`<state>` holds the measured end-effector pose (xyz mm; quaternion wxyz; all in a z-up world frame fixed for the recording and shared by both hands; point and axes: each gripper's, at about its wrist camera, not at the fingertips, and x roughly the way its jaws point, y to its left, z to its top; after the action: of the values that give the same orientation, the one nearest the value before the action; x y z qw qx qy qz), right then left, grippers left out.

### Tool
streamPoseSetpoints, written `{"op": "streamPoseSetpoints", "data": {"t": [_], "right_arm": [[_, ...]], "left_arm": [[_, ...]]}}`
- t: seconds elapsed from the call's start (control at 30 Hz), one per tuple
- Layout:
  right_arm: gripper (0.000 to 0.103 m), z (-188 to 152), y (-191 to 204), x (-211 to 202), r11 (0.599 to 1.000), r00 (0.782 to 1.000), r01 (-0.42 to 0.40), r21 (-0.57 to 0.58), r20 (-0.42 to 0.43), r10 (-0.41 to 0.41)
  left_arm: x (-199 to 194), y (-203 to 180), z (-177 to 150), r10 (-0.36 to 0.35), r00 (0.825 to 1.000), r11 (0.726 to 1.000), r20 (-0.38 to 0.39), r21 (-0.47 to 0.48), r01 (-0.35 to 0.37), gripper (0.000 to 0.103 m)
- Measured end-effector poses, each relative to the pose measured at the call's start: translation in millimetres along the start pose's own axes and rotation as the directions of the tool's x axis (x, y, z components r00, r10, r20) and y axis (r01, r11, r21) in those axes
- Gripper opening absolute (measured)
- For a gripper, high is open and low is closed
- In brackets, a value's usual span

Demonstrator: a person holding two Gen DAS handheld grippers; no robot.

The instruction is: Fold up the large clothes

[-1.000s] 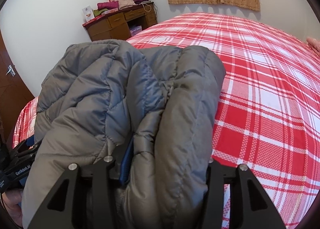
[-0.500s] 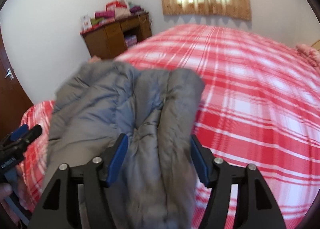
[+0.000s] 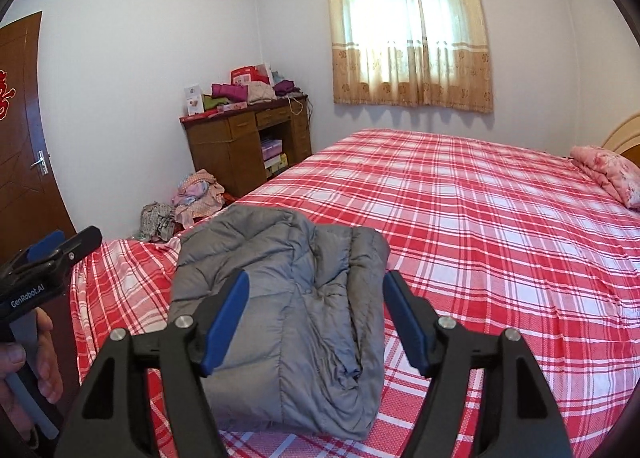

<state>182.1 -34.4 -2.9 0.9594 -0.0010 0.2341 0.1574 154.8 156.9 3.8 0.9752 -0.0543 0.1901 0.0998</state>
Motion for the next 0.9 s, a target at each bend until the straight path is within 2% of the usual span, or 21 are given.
{"op": "streamPoseSetpoints", "data": {"t": [0.9], "right_arm": [[0.073, -5, 12, -10, 1.000, 1.000, -0.006, -0.028, 0.004, 0.007]], "left_arm": [[6, -1, -5, 0.006, 1.000, 1.000, -0.009, -0.006, -0.006, 0.102]]}}
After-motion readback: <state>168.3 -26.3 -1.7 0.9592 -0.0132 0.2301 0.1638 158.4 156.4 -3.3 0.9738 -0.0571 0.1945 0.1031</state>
